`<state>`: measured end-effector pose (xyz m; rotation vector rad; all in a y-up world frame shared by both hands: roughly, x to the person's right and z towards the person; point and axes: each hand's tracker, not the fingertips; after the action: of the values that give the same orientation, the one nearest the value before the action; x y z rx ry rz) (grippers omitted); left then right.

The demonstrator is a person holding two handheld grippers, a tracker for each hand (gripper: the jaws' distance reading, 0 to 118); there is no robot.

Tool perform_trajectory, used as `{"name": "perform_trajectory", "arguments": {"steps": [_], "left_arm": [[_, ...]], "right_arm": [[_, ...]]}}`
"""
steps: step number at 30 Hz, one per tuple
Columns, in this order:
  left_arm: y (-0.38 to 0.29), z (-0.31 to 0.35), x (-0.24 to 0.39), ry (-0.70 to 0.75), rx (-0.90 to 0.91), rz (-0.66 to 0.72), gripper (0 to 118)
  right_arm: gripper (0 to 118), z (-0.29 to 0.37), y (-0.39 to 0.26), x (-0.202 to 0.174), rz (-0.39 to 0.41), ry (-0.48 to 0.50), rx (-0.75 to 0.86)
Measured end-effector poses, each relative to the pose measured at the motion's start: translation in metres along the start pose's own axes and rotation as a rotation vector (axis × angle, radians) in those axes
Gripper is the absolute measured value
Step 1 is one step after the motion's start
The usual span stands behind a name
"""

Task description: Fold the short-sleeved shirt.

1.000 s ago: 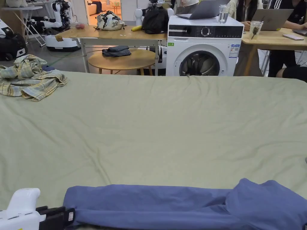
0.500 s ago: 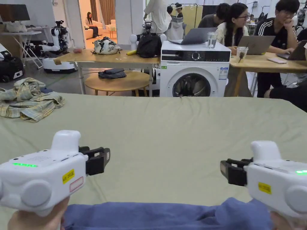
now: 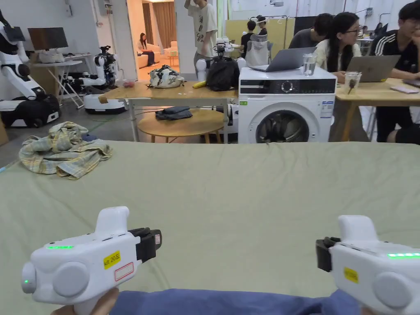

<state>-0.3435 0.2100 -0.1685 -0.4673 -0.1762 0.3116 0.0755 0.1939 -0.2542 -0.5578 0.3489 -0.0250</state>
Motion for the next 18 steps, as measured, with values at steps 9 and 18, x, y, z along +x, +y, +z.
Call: {"name": "perform_trajectory", "arguments": {"steps": [9,18], "left_arm": [[-0.054,0.023,-0.110,-0.026,-0.269,0.195,57],[-0.118,-0.019,-0.171,-0.227,-0.218,0.740,57]], "right_arm": [[0,0.028,-0.023,0.032,-0.074,0.048,-0.029],[0,0.038,-0.026,0.047,-0.074,0.012,-0.049]]}}
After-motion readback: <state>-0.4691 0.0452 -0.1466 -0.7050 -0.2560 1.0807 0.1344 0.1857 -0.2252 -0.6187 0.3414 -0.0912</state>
